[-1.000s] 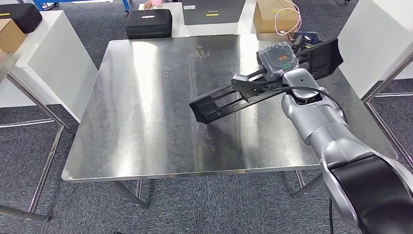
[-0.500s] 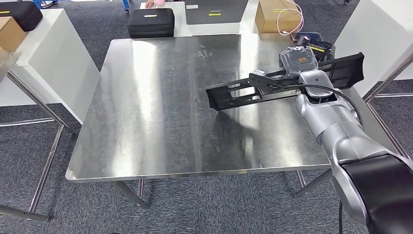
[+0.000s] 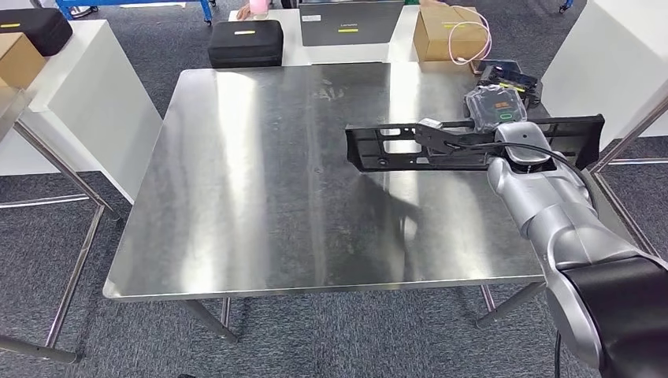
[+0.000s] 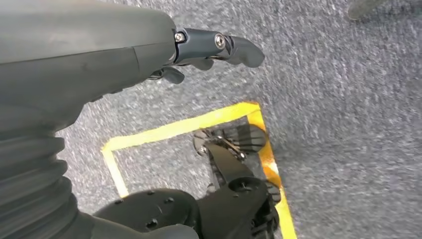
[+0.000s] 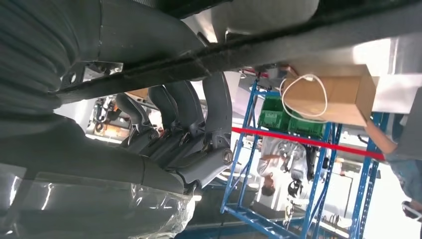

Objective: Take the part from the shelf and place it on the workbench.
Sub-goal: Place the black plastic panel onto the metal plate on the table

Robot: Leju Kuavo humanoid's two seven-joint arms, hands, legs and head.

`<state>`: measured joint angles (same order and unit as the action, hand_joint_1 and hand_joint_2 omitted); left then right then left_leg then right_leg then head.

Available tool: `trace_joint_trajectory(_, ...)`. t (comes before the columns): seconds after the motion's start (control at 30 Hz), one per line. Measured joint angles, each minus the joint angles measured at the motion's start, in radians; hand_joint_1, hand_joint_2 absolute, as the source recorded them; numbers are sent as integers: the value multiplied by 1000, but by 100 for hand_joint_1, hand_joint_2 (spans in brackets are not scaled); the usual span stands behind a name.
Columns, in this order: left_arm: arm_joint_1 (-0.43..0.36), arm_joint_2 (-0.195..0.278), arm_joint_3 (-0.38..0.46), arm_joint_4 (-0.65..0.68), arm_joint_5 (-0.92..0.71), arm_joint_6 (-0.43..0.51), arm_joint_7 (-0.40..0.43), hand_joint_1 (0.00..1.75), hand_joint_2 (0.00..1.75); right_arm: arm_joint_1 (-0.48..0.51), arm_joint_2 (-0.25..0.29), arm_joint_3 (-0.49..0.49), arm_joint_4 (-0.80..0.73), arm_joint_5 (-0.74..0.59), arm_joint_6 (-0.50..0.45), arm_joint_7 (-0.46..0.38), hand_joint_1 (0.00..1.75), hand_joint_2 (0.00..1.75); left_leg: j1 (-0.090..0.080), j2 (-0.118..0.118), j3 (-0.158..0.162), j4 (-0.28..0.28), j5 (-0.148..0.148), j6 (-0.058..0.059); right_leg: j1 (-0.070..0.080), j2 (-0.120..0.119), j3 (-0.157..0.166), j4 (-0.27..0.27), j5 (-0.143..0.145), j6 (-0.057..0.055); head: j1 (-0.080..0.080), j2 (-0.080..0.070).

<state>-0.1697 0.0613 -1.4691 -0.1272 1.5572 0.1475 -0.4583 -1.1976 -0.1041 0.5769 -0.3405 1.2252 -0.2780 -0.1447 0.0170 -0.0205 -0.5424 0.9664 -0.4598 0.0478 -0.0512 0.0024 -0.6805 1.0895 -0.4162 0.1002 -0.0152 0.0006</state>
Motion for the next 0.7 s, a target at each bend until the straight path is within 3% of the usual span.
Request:
trace_joint_trajectory(0.03,-1,2,0,1,0,-2,0,0,175,-1,0,-1,1,0,2,-2,152,175,1,0,0,12,-13,-11,-3,1,26,-52,15,4,3,0)
trace_joint_trajectory(0.07,-2,4,0,2,1,-4,0,0,175,0,-1,-2,2,1,4,-3,152,175,-1,-1,-2,21,-22,-19,-5,3,42,-78,17,-1,2,0)
trace_joint_trajectory(0.17,-2,4,0,2,3,-11,0,0,175,5,-1,-5,4,7,9,-8,152,175,1,-2,-2,30,-40,-32,1,8,50,-72,-4,-40,-5,0)
trace_joint_trajectory(0.23,-3,4,0,2,3,-11,1,0,175,4,2,-7,3,10,10,-10,152,175,7,6,-16,69,-60,-39,1,11,60,-71,-16,-59,-6,0)
trace_joint_trajectory(0.27,-4,4,0,2,4,-11,1,0,175,2,4,-7,2,12,10,-11,152,175,8,11,-42,118,-78,-42,2,12,68,-71,-22,-68,-6,0)
trace_joint_trajectory(0.33,-5,4,0,2,4,-11,-3,0,175,1,7,-7,2,18,12,-12,152,175,8,18,-135,259,-116,-45,9,12,82,-71,-32,-79,-6,0)
trace_joint_trajectory(0.37,-4,4,0,2,5,-10,-10,0,175,4,8,-7,2,21,14,-13,152,175,7,18,-181,314,-121,-44,14,13,90,-70,-39,-83,-6,0)
trace_joint_trajectory(0.4,-3,4,0,2,5,-8,-20,0,175,7,10,-8,2,24,15,-13,152,175,6,18,-214,336,-105,-38,19,13,99,-70,-46,-85,-6,0)
trace_joint_trajectory(0.43,-2,4,0,2,5,-2,-36,0,175,9,11,-9,2,27,15,-14,152,175,2,18,-226,316,-65,-29,25,14,111,-71,-56,-86,-6,0)
trace_joint_trajectory(0.5,-1,5,1,2,6,19,-80,0,175,12,13,-13,2,35,15,-16,152,175,-10,17,-204,198,42,1,33,15,133,-72,-74,-88,-5,0)
trace_joint_trajectory(0.53,-1,6,3,3,6,37,-114,0,175,12,14,-15,3,40,14,-16,114,131,-18,17,-186,142,80,19,38,15,142,-74,-82,-87,-3,0)
trace_joint_trajectory(0.57,-2,6,7,4,6,57,-148,0,175,12,15,-17,3,46,13,-17,76,87,-25,16,-172,105,99,32,39,15,147,-76,-88,-84,-1,0)
trace_joint_trajectory(0.63,-5,6,21,6,8,98,-200,0,175,13,16,-21,4,56,12,-18,0,0,-36,16,-159,79,99,49,40,15,152,-83,-95,-77,-1,0)
trace_joint_trajectory(0.7,-6,6,38,5,10,111,-209,0,175,16,15,-27,2,61,11,-20,0,0,-35,18,-139,47,93,54,40,12,155,-89,-101,-73,-4,0)
